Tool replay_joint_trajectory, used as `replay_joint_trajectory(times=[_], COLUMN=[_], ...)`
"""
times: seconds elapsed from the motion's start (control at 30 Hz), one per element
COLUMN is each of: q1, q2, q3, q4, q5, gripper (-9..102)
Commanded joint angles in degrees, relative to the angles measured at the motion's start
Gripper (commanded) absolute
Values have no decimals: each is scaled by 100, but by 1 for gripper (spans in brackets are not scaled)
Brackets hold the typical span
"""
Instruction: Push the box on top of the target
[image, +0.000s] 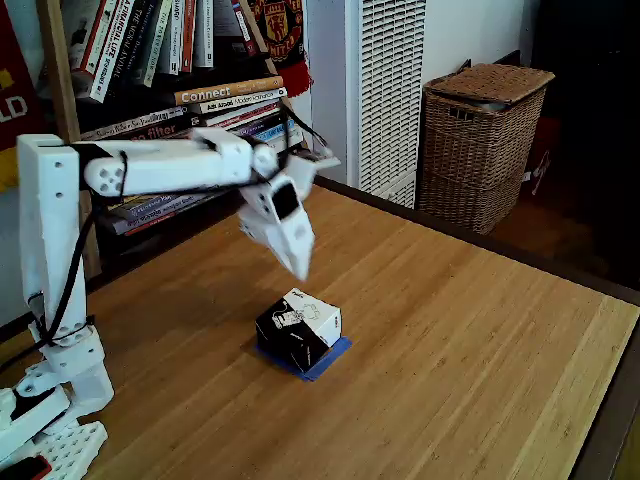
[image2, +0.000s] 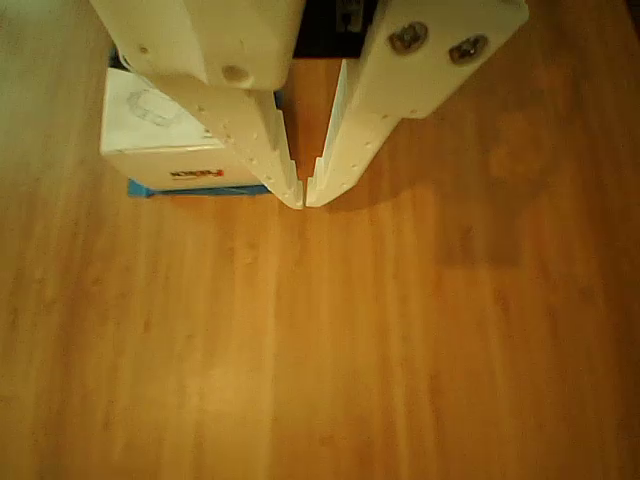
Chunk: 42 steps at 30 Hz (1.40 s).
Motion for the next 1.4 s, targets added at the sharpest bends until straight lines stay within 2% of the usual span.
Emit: replay_joint_trajectory(times=[0.0,0.23,0.57,1.37], q1=[-141,-308,-44,448], q2=[457,879,1327,1274], q3=[53,677,1731,1775], q4=[167,237,-264,-422], q5=[105,360,457,-44], gripper=[0,0,0,0])
